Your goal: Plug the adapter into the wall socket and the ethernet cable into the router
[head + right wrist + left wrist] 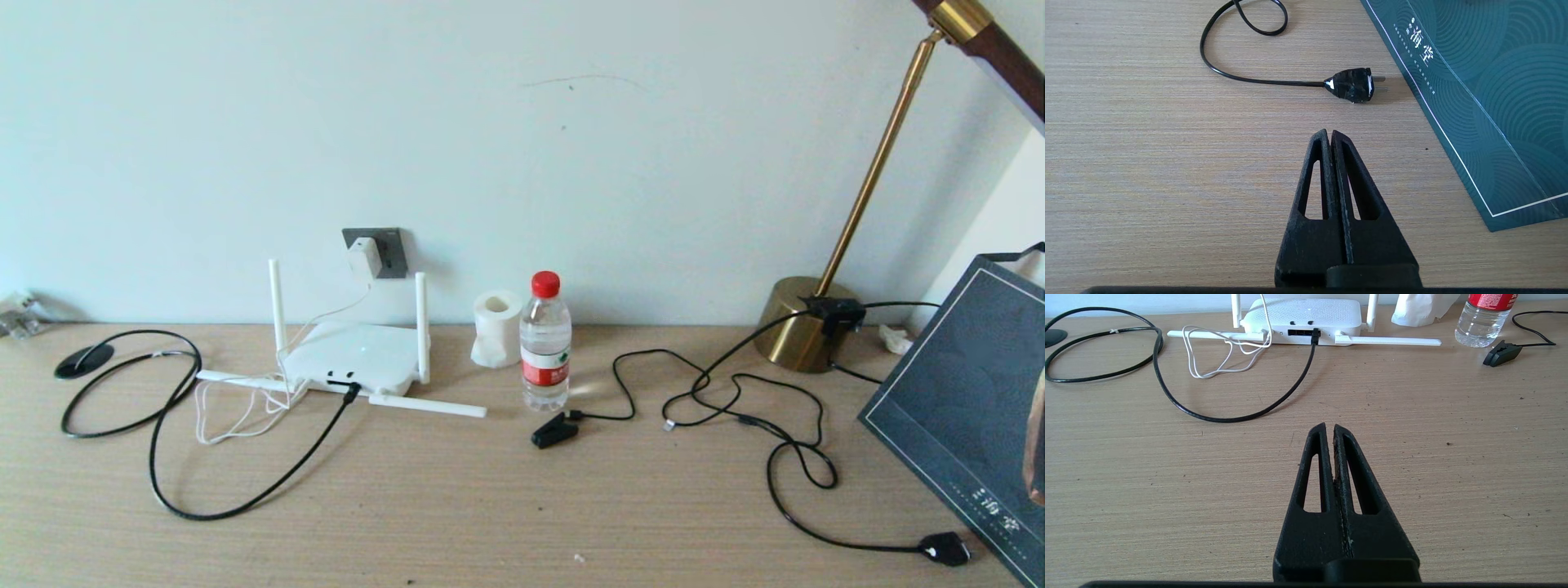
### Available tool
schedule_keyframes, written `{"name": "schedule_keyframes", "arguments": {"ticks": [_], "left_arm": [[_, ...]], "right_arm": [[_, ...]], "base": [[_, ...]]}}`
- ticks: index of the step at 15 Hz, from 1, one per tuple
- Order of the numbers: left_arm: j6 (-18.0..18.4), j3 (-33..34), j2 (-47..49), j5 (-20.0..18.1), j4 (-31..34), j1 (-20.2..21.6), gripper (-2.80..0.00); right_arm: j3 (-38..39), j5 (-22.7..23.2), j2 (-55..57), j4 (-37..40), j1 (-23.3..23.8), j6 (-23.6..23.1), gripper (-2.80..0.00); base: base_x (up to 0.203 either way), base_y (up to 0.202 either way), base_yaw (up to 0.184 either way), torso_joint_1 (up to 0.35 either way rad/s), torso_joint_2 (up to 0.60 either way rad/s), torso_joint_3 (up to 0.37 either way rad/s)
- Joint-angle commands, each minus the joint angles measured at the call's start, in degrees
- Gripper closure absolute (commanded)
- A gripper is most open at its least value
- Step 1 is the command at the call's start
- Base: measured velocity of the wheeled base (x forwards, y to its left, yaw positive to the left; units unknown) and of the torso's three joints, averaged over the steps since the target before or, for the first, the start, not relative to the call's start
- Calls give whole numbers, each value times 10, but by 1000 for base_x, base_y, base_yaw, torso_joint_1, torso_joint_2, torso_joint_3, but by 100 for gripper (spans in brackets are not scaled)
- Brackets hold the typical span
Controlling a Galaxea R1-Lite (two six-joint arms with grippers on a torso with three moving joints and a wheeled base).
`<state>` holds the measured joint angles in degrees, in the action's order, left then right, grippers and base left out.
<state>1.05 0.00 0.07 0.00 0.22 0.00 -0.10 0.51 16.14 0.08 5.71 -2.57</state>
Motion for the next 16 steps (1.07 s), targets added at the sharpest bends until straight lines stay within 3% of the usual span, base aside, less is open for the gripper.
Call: {"name": "schedule_keyframes", "arguments": {"ticks": [1,4,13,16], "left_arm": [[0,0,0,0,0,0,0],[0,0,0,0,0,0,0],[0,0,0,0,-2,0,0],[0,0,0,0,-1,0,0]], "right_arm": [[0,-1,0,-1,0,1,0],[0,-6,0,-3,0,24,0],[2,-3,0,-2,0,-3,0],[1,-3,0,-3,0,7,0]], "base": [[0,0,0,0,0,0],[0,0,0,0,0,0],[0,0,0,0,0,0],[0,0,0,0,0,0]]}}
